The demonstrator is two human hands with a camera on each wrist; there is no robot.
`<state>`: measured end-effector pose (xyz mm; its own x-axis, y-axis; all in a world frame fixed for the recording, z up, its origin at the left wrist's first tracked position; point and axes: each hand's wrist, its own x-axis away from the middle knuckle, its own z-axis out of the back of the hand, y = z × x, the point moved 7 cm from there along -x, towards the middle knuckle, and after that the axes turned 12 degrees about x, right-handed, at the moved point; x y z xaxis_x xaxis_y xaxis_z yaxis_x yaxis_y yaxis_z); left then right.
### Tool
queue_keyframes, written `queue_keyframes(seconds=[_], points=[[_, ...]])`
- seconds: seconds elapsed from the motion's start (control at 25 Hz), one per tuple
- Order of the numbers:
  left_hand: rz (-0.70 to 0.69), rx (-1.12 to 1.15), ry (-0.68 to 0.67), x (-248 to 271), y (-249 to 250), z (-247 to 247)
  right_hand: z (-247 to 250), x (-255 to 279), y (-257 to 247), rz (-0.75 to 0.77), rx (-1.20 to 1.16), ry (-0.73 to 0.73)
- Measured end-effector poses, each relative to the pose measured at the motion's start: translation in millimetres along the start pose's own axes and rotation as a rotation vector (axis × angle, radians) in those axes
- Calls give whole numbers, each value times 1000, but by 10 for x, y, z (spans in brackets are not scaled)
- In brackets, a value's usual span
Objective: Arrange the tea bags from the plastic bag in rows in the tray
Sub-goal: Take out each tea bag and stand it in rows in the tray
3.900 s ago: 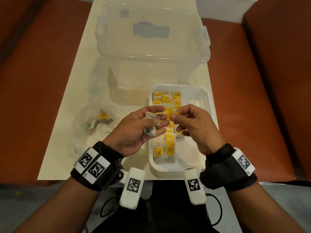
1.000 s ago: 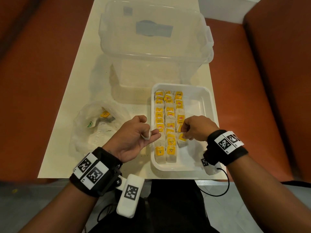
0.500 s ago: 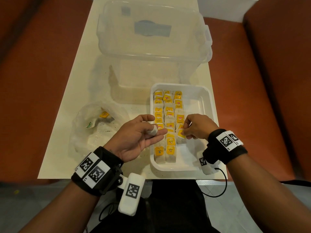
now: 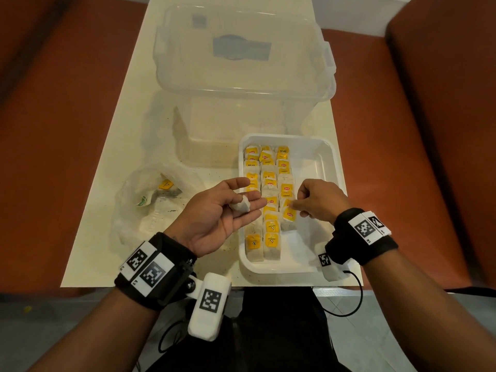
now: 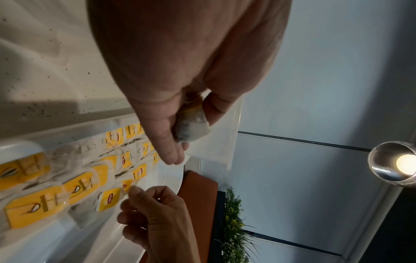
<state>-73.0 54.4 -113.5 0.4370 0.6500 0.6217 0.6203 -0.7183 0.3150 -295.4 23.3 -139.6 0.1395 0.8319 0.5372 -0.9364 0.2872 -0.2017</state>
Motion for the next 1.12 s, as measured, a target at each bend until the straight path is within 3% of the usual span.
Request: queue_keyframes(seconds=[0.08, 0.2, 0.32, 0.52, 0.68, 0.96, 1.12], points=[[-7, -21, 9, -7, 2, -5, 144, 141, -93, 38, -40, 122], [-26, -123, 13, -22, 3, -22, 324, 561, -521, 279, -383, 169], [-25, -169, -32, -25, -34, -108, 308, 805, -881, 465, -329, 183], [-31, -3, -63, 14, 19, -128, 202, 677, -881, 405, -375, 205], [2, -59, -81, 61, 37, -73, 174, 644, -823, 369, -472, 188], [-192, -433, 30, 47, 83, 11, 170, 697, -707, 318, -650, 96], [-304, -677, 6, 69, 107, -45, 223, 713, -678, 352, -653, 104]])
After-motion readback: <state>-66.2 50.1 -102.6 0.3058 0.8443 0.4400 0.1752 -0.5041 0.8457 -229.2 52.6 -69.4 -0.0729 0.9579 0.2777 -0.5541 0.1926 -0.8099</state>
